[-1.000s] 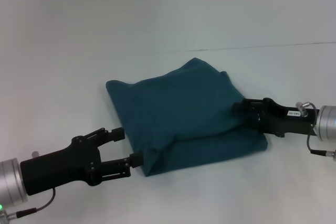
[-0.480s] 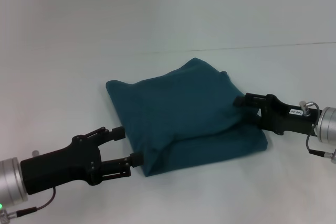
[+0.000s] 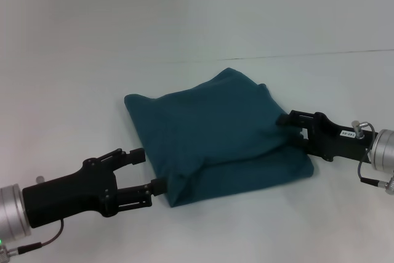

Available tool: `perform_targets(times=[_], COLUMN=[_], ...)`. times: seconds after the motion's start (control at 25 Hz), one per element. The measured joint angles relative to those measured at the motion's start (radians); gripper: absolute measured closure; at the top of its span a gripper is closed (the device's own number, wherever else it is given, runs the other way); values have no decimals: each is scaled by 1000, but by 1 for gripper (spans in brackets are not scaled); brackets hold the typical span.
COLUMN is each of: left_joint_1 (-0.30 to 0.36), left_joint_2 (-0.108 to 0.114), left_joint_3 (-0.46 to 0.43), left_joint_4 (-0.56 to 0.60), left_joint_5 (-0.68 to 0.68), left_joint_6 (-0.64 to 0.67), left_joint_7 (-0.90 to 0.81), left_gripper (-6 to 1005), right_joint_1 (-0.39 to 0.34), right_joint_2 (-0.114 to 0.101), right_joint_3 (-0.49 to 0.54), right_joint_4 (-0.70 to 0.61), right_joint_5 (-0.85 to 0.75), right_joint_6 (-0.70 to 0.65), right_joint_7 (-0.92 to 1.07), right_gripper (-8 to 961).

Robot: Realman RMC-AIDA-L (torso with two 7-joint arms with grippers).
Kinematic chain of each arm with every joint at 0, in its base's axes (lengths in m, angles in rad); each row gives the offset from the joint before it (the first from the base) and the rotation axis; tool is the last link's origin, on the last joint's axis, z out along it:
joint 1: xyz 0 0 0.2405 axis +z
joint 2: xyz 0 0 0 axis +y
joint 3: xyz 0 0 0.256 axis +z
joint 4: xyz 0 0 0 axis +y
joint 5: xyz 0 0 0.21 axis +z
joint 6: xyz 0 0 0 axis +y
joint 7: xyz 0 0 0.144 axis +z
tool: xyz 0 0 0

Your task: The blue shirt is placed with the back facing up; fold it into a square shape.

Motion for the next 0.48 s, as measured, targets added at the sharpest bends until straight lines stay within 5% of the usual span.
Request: perform_targets(times=[0.32, 0.48], left_joint_1=[-3, -3], left_joint_2=[0, 0], left_joint_3=[-1, -8], left_joint_4=[0, 1], left_joint_5=[0, 0], left_joint_6=[0, 1], left_joint_7=[1, 1], left_gripper=[51, 51], right_joint_1=[7, 12], right_joint_2=[0, 0], right_joint_3=[2, -2], right_joint_4=[15, 21], right_joint_5=[18, 20], right_joint_6=[27, 35], right_joint_7=[7, 12], right_gripper=[264, 362])
